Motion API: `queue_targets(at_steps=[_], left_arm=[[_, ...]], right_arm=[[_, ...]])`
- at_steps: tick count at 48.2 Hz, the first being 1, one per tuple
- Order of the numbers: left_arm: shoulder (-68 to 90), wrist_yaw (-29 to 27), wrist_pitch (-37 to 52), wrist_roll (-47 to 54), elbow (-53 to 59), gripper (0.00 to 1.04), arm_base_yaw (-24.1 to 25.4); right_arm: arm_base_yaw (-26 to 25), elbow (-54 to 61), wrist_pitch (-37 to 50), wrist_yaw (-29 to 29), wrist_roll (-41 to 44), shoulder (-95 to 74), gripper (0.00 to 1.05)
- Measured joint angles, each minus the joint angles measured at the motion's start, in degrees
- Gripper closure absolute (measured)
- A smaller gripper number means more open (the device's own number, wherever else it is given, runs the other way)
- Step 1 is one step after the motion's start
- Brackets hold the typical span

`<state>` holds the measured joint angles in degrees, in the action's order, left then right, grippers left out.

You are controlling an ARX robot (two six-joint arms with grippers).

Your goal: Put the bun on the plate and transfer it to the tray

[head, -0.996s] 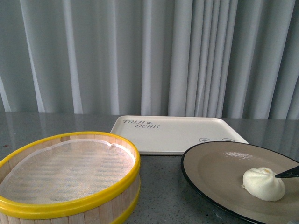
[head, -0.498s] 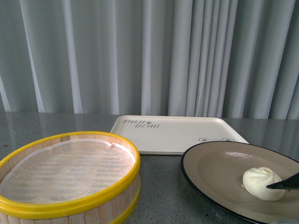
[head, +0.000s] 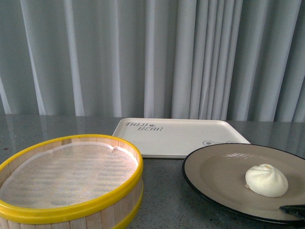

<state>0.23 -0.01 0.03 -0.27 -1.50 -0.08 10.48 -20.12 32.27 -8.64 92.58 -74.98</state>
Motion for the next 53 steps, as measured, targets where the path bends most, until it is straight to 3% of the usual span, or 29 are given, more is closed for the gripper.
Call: queue_targets(at_steps=[20,26,35,44,53], left_arm=[[0.0,0.0,0.0,0.0,0.0,0.07,0.0],[0.0,0.0,0.0,0.0,0.0,0.07,0.0],[0.0,0.0,0.0,0.0,0.0,0.07,0.0],[0.0,0.0,0.0,0.0,0.0,0.07,0.0],[0.0,0.0,0.0,0.0,0.0,0.07,0.0]], right_arm=[[-0.81,2.29,5.57,2.05,0.76,3.52,1.02],[-1.22,-0.42,3.69,1.44,0.44,6.71,1.02],[-6.03,-10.1,-4.07,-10.01,1.07,4.61,1.02],[-10.23,-19.32,-8.07,-15.52,5.84,-4.39,1.02],[-11.85,-28.94,-12.35,-17.4,10.51,-13.84,1.02]])
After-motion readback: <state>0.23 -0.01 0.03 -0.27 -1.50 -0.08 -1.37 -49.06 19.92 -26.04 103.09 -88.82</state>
